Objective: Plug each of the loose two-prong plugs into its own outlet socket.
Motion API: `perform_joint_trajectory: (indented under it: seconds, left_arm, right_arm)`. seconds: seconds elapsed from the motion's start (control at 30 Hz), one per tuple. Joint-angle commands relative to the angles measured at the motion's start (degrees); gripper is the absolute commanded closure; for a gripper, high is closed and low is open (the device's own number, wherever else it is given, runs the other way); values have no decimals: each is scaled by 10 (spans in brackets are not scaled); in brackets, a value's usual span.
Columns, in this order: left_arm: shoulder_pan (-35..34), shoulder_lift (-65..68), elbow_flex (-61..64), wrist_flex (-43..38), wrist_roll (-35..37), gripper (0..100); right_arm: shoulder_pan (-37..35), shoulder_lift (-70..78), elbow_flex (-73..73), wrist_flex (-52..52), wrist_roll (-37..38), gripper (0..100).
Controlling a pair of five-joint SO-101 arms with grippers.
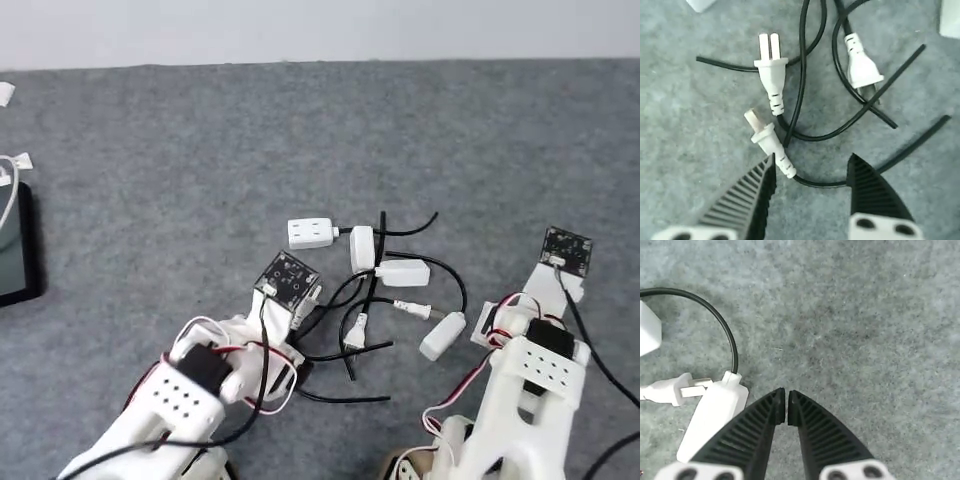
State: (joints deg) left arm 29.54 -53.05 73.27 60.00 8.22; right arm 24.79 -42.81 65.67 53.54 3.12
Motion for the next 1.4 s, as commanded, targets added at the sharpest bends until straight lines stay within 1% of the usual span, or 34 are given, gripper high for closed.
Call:
perform_joint_trajectory:
  seconds: [0.0,0.1,0.17,0.27,0.33,0.43,0.53,0.57,0.93,1.1,1.37]
  left_arm:
    - [-6,115,-32,-49,6,826]
    - [-12,211,-80,-52,19,826]
    - [-31,263,-103,-68,36,827]
    - [-57,321,-133,-75,56,827]
    - [-61,350,-150,-66,64,833]
    - [-60,378,-168,-58,64,891]
    - [-59,388,-181,-59,63,986]
    - [-58,388,-182,-61,63,991]
    - [-59,413,-243,-130,63,987]
    - [-59,448,-289,-133,62,987]
    - [-59,410,-344,-134,62,987]
  right_arm:
    - [4,-16,-4,-6,-6,983]
    - [4,-16,-4,-6,-4,983]
    - [4,-16,-4,-6,-4,983]
    - [5,-16,1,-3,-3,983]
    - [5,-16,3,0,-2,983]
    - [6,-16,3,0,-2,983]
    - [6,-16,3,0,-2,983]
    - [7,-16,3,0,-2,983]
    - [7,-16,3,0,-2,983]
    - [7,-16,3,0,-2,983]
    - [7,-16,3,0,13,983]
